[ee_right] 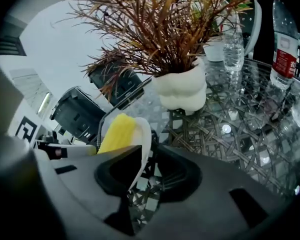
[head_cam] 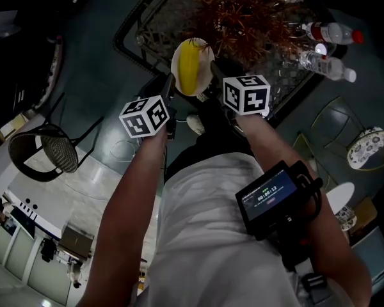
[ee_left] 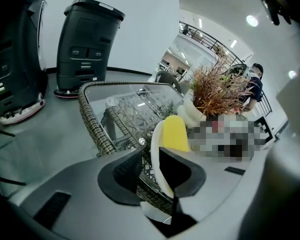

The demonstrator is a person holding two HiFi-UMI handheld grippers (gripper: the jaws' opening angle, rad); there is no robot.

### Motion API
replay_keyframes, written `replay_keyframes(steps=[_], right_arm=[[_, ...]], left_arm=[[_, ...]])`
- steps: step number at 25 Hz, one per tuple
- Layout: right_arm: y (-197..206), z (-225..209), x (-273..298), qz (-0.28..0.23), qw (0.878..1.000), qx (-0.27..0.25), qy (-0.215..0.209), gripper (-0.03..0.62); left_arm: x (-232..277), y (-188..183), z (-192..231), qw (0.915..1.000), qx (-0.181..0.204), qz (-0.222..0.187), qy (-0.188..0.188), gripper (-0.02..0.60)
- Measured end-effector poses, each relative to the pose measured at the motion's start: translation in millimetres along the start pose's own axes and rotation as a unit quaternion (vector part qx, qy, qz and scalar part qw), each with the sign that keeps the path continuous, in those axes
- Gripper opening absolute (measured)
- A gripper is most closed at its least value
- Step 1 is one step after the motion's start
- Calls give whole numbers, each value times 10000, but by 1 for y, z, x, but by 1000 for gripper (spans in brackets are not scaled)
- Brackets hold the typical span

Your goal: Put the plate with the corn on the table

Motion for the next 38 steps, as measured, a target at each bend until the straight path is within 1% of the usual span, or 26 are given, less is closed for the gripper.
replay_keyframes(steps=[5, 12, 14, 15, 16, 19, 20, 23, 26, 28, 32, 38], right_arm=[[-2, 0, -3, -104, 9999, 29, -17, 78], [2, -3, -12, -115, 9998, 154, -46, 75], [2, 0, -16, -129, 9998, 136, -39, 26], [3, 2, -18, -149, 9998, 119, -39, 25], [3, 5, -21, -175, 9998, 104, -45, 9], [4, 15, -32, -251, 9996, 54, -85, 9], [5, 19, -35, -278, 9996, 42, -103, 9], [6, 31, -46, -397, 9990, 22, -185, 9], [6, 42, -55, -521, 9982, -35, -287, 9], [12, 49, -65, -563, 9977, -58, -362, 9], [18, 65, -81, -601, 9965, -159, -563, 9], [22, 85, -103, -664, 9938, -271, -849, 9]], left_arm=[[-6, -1, -2, 9999, 102, -82, 21, 86], [-19, -2, -4, 9995, 173, -249, 8, 84], [-25, -2, -4, 9992, 202, -339, 15, 81], [-28, -2, -3, 9990, 221, -380, 10, 58], [-32, -1, -3, 9988, 233, -420, 5, 39], [-44, 2, -4, 9985, 207, -512, 55, 8], [-49, 4, -4, 9984, 182, -525, 104, 8], [-64, 7, -8, 9976, 184, -603, 282, 8], [-77, 10, -14, 9961, 285, -718, 428, 8], [-88, 20, -18, 9954, 374, -725, 495, 8], [-108, 38, -25, 9942, 488, -768, 578, 8], [-136, 47, -27, 9924, 417, -977, 624, 8]])
Point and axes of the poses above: the fingertips, and each gripper's own axes: x forward along the fingers, z to its left, y out of its underside, the point moved 9 cm from there along -x, backward along the fingers, and after that the axes turned 15 degrees about -y, right-handed, at the moved point
